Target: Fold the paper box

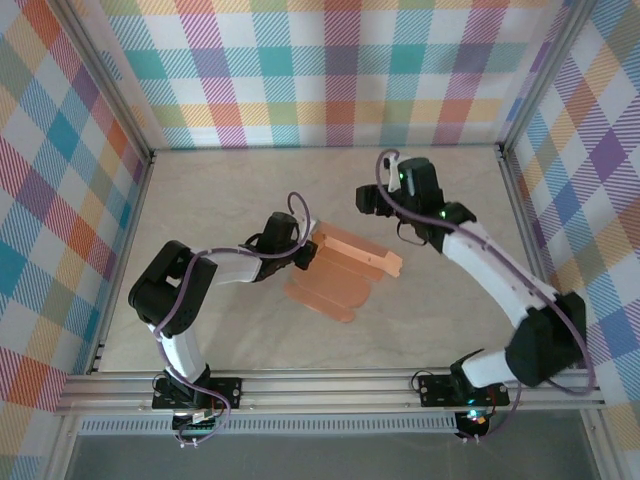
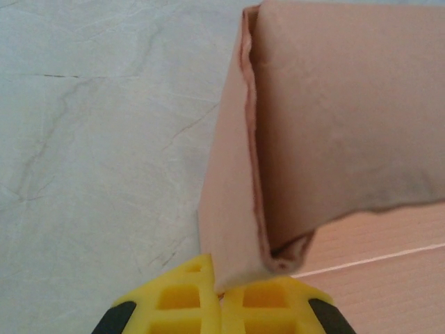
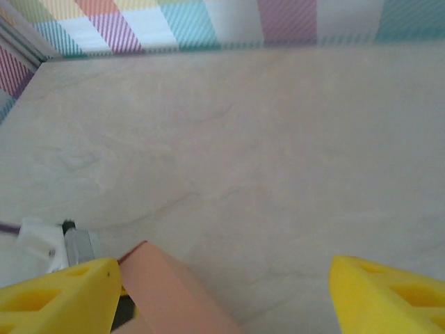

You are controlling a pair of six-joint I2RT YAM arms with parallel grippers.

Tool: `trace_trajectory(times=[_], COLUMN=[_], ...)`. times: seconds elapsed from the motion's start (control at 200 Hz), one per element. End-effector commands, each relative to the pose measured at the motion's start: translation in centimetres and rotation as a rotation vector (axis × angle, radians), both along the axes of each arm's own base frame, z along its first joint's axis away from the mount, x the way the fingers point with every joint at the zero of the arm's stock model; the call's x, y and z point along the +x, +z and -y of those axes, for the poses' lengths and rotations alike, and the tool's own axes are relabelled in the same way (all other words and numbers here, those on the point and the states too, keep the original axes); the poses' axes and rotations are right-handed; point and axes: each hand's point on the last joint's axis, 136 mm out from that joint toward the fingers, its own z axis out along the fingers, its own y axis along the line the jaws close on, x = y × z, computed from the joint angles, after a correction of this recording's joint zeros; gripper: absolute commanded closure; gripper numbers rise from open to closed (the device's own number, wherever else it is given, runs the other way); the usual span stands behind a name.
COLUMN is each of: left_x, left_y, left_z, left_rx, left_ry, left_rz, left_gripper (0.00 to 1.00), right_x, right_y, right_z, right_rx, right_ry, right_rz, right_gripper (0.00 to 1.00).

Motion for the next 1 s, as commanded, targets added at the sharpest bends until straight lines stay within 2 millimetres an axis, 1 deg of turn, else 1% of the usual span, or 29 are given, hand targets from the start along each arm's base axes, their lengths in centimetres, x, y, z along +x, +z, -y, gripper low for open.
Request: trace_trajectory(times=[0.0, 0.105, 0.19, 0.285, 0.425, 0.58, 0.72, 0.78, 0.885, 0.995], left_x=[-0.7, -1.1, -1.6, -2.1, -2.3, -2.1, -2.0, -2.0, -1.9, -1.8], left_y=[1.2, 1.2, 1.2, 1.0, 0.6, -0.2, -0.3, -0.4, -0.3, -0.5], left_z=[0.5, 0.9, 1.1, 1.2, 1.2, 1.2, 1.3, 1.3, 1.4, 1.5], left_rx=[0.008, 0.003, -0.009, -0.013, -0.018, -0.012, -0.02, -0.018, -0.024, -0.024], left_ry=[-0.023, -0.029, -0.031, -0.031, -0.021, -0.007, -0.003, -0.004, -0.006, -0.005], left_rz=[0.046, 0.04, 0.031, 0.023, 0.011, 0.003, 0.0, -0.001, -0.002, -0.003], left_gripper=[0.99, 0.99, 0.99, 0.98, 0.98, 0.98, 0.97, 0.97, 0.96, 0.94], right_x=[-1.9, -1.1, -1.0, -1.1, -1.3, -1.8, -2.1, -2.2, -2.6, -2.8], right_y=[-3.5, -5.6, -7.2, -8.5, -9.5, -10.4, -12.0, -12.8, -14.1, -14.7], right_z=[-3.1, -4.6, -5.8, -7.1, -8.5, -9.7, -10.2, -10.1, -9.7, -9.5], right_rx=[0.256, 0.287, 0.318, 0.362, 0.43, 0.488, 0.482, 0.465, 0.439, 0.431], right_ry=[0.061, 0.094, 0.138, 0.187, 0.265, 0.342, 0.355, 0.349, 0.341, 0.335], right_rz=[-0.389, -0.476, -0.55, -0.599, -0.633, -0.683, -0.725, -0.738, -0.756, -0.764], right_gripper=[0.22, 0.23, 0.23, 0.24, 0.3, 0.3, 0.34, 0.37, 0.39, 0.41])
